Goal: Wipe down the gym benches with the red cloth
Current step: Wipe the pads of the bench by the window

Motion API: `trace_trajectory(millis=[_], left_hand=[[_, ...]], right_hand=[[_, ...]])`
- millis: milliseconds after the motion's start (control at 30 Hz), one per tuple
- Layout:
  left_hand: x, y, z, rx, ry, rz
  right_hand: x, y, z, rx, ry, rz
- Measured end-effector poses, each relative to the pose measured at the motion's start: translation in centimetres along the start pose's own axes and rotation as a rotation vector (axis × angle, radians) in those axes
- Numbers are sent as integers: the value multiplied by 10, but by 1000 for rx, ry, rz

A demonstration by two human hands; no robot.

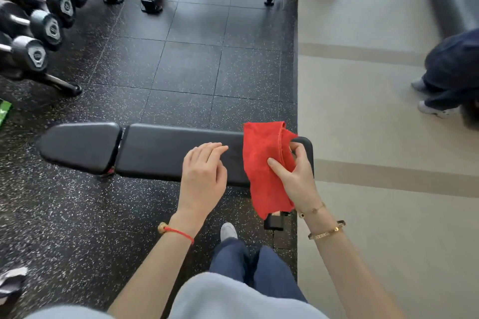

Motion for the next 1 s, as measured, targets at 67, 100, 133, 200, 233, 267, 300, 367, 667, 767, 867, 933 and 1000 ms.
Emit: trace_trajectory(millis=[67,100,133,200,233,267,300,367,667,767,867,933,1000], left_hand=[[-10,-9,-4,-1,-15,-5],[-14,-16,-1,6,-11,-15],[-17,-22,1,2,-10,-23],[-18,-35,0,-4,-9,-28],[-17,-39,0,-10,-9,-32],[-16,-44,1,-15,-6,-33],[-12,-49,2,-21,-4,-30],[-1,-59,6,-41,1,-21],[75,-140,42,-236,-156,25],[100,-172,49,-331,-237,52],[122,-202,57,-420,-292,62],[134,-220,61,-463,-313,74],[144,-233,68,-482,-319,81]], right_hand=[[-8,8,-8,0,-12,34],[-17,13,-10,-4,-27,53],[-26,17,-12,8,-41,58],[-44,20,-17,23,-68,68],[-53,19,-17,25,-79,82],[-63,18,-17,33,-84,87],[-73,16,-16,37,-88,95],[-95,12,-9,44,-92,101],[-202,4,89,-23,99,42],[-236,6,128,-36,204,15],[-265,10,160,-41,307,-33],[-284,15,178,-51,339,-43],[-301,20,195,-59,347,-35]])
Point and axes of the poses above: each hand's wrist, its own z-axis towards the middle knuckle, its own x-axis out of the palm, y = z × x, the point moved 10 cm from there along z, towards the middle knuckle, and after that the axes turned 6 degrees about -z, right-handed, at the moved point
